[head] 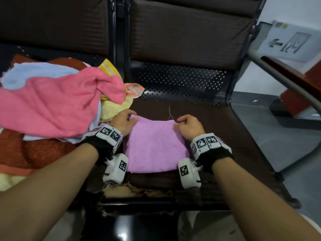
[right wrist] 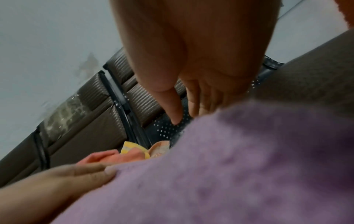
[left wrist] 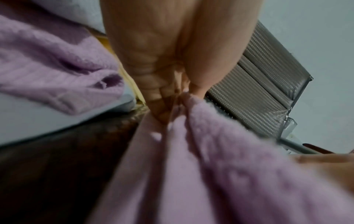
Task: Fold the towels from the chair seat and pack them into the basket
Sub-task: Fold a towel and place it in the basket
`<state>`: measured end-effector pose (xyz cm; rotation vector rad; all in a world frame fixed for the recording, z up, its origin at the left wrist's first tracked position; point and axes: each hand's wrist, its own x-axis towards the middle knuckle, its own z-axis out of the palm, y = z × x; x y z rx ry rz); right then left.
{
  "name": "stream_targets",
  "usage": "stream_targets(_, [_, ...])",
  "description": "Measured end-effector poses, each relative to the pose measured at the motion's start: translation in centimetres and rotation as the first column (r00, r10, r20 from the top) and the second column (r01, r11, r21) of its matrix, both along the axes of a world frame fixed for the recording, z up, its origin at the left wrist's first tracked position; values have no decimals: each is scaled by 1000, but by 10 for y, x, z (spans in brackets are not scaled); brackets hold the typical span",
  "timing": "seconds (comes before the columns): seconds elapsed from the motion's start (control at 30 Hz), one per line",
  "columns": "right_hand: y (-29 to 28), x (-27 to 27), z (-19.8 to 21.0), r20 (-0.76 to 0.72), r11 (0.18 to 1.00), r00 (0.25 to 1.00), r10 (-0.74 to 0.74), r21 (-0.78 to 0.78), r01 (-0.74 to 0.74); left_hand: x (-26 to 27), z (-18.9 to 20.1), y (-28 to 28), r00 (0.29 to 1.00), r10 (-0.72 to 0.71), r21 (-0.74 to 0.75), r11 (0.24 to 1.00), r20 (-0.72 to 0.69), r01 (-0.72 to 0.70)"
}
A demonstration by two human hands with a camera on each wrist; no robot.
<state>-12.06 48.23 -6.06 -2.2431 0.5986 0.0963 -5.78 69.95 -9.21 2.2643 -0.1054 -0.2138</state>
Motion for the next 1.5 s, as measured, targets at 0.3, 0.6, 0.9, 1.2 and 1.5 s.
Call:
stream_targets(0.3, [4,-50,10,-179,619,673,718,-277,-735,-50,15,3,965,-166,80,985,203,152])
stream_targets(0.6, [19,-72,12,-213,485,671,710,-544,-685,-94,25,3,754,-647,612,550,-118,568])
stream_targets(0.9, [3,-61,37,-193,591,666,721,-330,-736,-77,48,17,826,-563,457,739,14,496])
stream_targets(1.2, [-15,-30,19,-14,858,858,514,0,-514,-37,54,12,865,-470,330,800,-176,502])
stream_targets(1.5, [-10,16,-6,-175,891,925,339,-256,-375,3,32,13,901,-398,437,789,-171,432])
